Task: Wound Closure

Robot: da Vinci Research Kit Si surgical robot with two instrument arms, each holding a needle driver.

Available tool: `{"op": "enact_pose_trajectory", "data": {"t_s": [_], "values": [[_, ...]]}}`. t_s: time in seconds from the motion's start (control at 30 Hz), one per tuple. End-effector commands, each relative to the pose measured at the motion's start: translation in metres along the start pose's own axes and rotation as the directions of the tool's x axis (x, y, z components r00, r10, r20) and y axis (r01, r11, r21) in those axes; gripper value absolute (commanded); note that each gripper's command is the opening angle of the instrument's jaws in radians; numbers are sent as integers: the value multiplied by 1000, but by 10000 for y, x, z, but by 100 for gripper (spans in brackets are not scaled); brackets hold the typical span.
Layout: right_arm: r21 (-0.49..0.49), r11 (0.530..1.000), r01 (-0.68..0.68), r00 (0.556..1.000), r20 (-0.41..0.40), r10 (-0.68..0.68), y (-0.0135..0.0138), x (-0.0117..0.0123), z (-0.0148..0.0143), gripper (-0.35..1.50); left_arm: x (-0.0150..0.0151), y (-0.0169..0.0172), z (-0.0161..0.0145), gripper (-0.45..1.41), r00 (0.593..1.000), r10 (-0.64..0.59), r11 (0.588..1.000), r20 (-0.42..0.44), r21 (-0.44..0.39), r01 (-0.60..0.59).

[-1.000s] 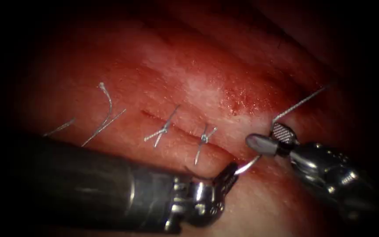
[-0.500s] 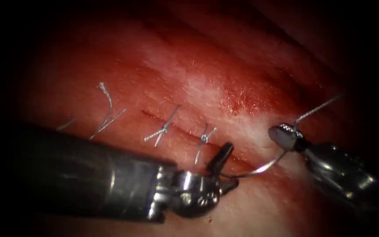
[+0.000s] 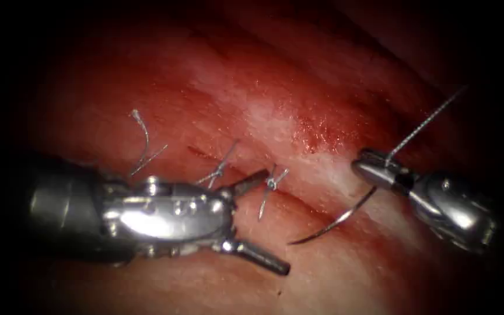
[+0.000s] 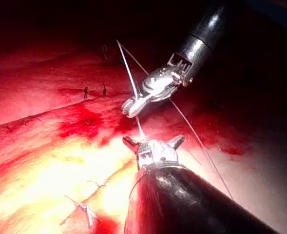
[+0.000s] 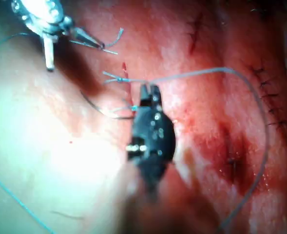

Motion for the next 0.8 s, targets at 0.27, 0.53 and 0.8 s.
{"op": "enact_pose_trajectory", "data": {"t_s": [0.27,0.53,0.8], "values": [[91,981,169,985,-53,-165,-8,-1,25,-35,-9,-33,14,109,994,-99,994,47,-40,101],[70,952,298,952,-95,-291,-13,16,33,-35,-36,-60,31,84,964,-214,972,157,-63,226],[49,924,379,918,-145,-369,-21,37,34,-35,-43,-64,53,93,898,-378,902,227,-131,412]]}}
